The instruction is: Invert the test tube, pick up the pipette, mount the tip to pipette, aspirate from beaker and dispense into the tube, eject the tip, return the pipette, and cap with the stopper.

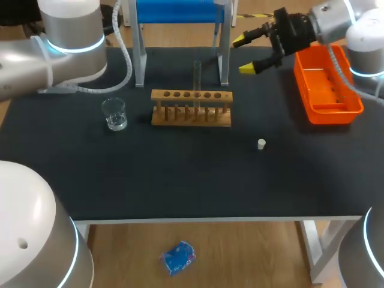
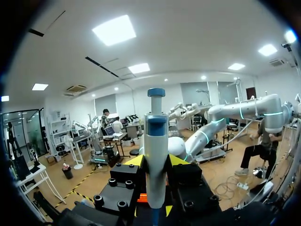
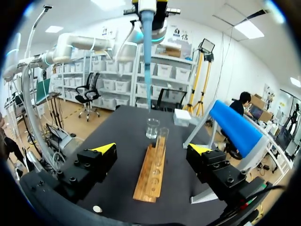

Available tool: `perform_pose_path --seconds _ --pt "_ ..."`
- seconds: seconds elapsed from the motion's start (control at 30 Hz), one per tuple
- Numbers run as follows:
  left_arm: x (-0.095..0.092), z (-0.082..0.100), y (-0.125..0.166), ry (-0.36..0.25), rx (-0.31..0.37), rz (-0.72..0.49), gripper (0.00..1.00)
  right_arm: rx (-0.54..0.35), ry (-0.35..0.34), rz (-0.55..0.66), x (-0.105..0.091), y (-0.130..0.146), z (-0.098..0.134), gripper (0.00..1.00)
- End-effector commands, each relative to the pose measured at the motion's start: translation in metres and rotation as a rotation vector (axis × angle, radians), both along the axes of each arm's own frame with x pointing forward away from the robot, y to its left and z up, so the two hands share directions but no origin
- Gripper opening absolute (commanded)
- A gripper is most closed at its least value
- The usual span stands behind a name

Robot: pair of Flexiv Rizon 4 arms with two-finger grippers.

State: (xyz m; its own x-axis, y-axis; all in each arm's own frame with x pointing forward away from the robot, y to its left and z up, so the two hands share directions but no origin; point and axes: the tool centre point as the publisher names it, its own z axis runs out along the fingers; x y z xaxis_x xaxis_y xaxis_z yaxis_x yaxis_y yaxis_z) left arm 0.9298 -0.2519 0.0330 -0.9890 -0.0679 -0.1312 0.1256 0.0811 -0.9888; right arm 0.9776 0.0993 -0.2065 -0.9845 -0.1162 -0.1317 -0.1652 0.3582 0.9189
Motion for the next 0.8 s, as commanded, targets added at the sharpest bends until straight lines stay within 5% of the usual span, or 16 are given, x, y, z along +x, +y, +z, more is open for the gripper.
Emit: perform_pose_path --seconds 0.03,0.27,0.8 --pt "-0.013 0.003 -0.012 -0.001 0.014 0.014 0.0 0.035 -0.018 -0.024 -0.023 -0.023 0.014 1.0" --pt "-0.045 -0.006 -0.015 0.016 0.008 0.021 0.0 0.128 -0.022 0.012 -0.046 -0.032 0.029 1.0" --pt "-0.045 -0.006 -0.015 0.016 0.008 0.021 0.0 0.159 0.002 0.018 -0.045 -0.03 0.028 1.0"
